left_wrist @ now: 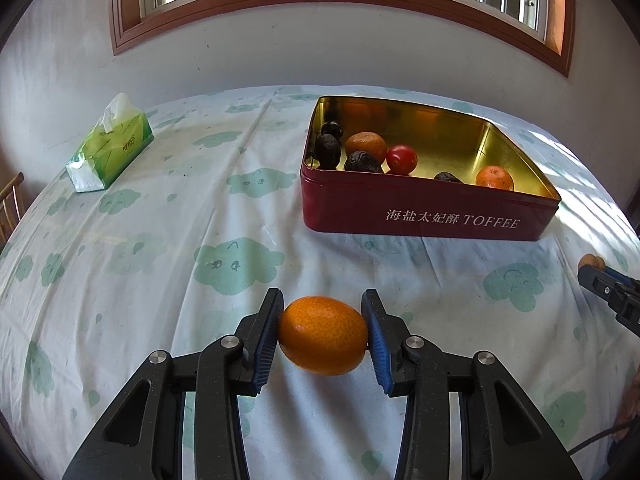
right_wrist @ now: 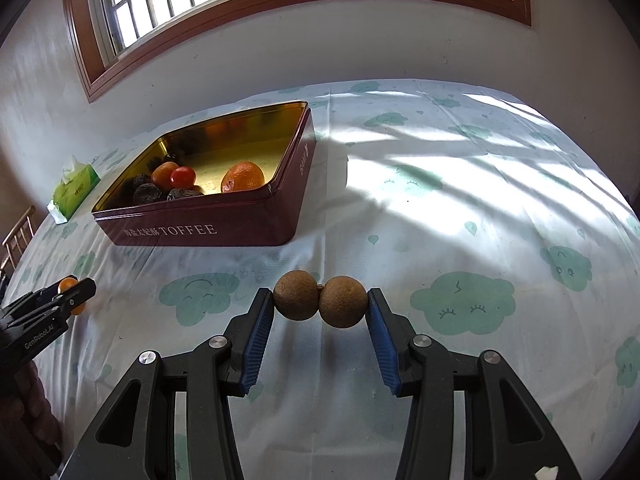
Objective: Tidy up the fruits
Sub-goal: 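Carry the orange and the brown fruits over the tin with both tools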
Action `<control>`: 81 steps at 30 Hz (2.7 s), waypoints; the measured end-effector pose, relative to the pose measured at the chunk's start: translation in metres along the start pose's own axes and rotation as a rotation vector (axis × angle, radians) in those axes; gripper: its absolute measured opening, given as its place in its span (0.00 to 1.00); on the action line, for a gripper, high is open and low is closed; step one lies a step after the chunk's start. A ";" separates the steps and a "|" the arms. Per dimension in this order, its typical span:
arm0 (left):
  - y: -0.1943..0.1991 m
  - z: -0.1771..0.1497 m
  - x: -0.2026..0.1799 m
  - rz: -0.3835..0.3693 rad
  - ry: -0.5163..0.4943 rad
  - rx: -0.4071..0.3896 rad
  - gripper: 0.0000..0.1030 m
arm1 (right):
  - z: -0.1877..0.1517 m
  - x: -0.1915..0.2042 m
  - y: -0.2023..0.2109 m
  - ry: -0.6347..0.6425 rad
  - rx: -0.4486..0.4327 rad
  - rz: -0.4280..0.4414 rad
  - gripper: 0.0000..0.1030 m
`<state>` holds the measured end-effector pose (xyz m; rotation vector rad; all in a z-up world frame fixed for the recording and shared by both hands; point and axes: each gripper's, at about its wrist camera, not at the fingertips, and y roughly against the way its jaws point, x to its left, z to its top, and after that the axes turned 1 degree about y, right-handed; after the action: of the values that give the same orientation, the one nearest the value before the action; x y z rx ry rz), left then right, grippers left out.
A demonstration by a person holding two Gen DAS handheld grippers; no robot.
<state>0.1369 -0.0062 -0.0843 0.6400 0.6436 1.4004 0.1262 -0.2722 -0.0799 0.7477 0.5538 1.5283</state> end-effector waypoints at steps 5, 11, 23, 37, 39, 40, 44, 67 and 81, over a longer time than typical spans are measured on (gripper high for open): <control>0.009 0.008 -0.002 -0.022 0.000 -0.019 0.41 | 0.005 0.002 0.011 0.004 -0.024 0.028 0.43; 0.024 0.040 -0.007 -0.033 -0.021 -0.087 0.41 | 0.025 0.017 0.023 0.036 -0.076 0.062 0.43; 0.010 0.096 -0.017 -0.017 -0.060 -0.152 0.41 | 0.064 0.043 0.006 0.074 -0.120 0.096 0.43; -0.029 0.115 -0.022 -0.004 -0.083 -0.140 0.41 | 0.080 0.057 -0.034 0.088 -0.087 0.104 0.43; -0.034 0.116 -0.022 -0.001 -0.085 -0.138 0.41 | 0.081 0.058 -0.037 0.088 -0.085 0.105 0.43; -0.036 0.116 -0.022 -0.002 -0.086 -0.135 0.41 | 0.081 0.058 -0.038 0.089 -0.085 0.104 0.43; -0.044 0.117 -0.021 -0.002 -0.085 -0.130 0.41 | 0.084 0.059 -0.044 0.087 -0.084 0.105 0.43; -0.071 0.125 -0.014 -0.011 -0.071 -0.133 0.41 | 0.091 0.060 -0.069 0.080 -0.079 0.091 0.43; -0.080 0.126 -0.013 -0.008 -0.062 -0.140 0.41 | 0.092 0.065 -0.076 0.103 -0.103 0.090 0.44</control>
<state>0.2833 -0.0273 -0.0580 0.5666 0.4932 1.3991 0.2454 -0.2078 -0.0653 0.6240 0.5195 1.6728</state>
